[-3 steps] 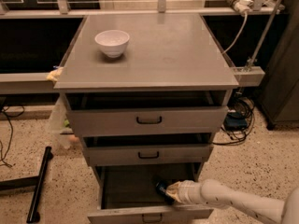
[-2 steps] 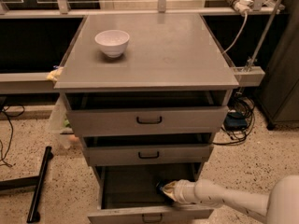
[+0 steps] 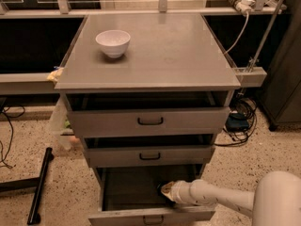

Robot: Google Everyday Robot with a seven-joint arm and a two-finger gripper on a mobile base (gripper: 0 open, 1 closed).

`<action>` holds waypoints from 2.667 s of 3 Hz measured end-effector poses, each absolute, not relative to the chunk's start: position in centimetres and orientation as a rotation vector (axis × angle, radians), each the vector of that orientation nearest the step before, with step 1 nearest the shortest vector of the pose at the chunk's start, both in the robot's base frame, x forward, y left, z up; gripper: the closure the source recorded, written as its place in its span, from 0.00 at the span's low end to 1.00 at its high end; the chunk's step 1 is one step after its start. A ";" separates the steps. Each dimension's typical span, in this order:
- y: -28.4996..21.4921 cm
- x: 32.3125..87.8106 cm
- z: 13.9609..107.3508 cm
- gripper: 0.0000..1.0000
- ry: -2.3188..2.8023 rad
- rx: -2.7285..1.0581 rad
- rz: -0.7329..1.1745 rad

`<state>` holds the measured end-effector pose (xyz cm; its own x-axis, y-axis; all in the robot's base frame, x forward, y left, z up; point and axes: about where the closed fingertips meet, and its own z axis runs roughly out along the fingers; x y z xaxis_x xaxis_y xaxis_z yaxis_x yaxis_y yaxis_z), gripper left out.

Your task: Pick pepsi can from bottom drawer and place on counter

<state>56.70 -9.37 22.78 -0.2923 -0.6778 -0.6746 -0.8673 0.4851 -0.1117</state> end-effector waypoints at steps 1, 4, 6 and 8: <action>-9.5 57.2 21.8 0.38 2.072 -1.261 0.365; -10.3 58.7 17.5 0.38 2.096 -1.230 0.376; -10.5 58.8 14.4 0.38 2.147 -1.266 0.358; -10.8 58.5 12.0 0.58 2.187 -1.300 0.315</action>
Offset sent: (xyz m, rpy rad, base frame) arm 0.0175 -0.0147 -0.0293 0.0363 0.0123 -0.0434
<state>58.48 -10.75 11.96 -0.3651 -0.7276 -0.5808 -0.8620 0.4998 -0.0842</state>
